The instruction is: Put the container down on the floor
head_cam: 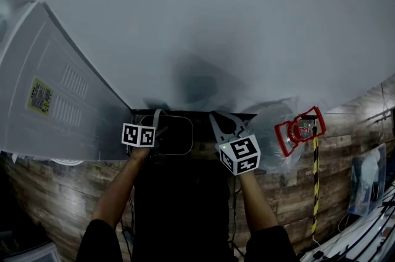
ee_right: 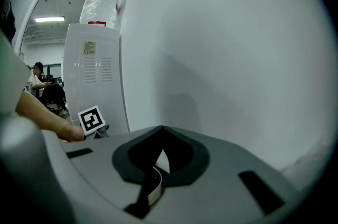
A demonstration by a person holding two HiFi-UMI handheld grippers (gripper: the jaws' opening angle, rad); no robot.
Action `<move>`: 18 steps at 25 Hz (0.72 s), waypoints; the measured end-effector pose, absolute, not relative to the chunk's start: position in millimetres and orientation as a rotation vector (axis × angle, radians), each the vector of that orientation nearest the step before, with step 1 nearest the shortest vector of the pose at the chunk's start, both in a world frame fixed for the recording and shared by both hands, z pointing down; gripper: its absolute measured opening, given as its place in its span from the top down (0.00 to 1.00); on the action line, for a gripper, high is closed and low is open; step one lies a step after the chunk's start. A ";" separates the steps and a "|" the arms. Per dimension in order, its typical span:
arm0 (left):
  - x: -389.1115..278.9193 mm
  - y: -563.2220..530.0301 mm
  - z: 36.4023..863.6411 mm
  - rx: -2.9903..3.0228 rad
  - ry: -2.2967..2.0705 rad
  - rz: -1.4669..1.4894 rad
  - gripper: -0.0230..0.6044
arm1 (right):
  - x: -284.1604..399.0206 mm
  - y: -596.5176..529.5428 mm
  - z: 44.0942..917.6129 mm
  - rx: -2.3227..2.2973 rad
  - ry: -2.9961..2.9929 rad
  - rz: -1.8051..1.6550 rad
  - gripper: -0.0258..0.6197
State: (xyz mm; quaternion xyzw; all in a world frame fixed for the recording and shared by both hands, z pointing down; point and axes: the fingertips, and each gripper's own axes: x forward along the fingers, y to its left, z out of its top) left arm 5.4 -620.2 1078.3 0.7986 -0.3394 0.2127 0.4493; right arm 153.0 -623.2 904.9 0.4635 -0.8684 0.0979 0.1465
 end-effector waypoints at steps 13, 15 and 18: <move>-86.7 -600.2 1106.7 1.901 -1.123 0.693 0.54 | 139.3 -611.7 914.9 1.305 -2.478 0.260 0.94; -95.8 -595.8 1109.2 1.891 -1.185 0.693 0.48 | 134.4 -609.3 915.4 1.294 -2.481 0.257 0.94; -104.0 -586.3 1111.8 1.880 -1.235 0.664 0.45 | 129.5 -607.0 913.6 1.278 -2.481 0.238 0.94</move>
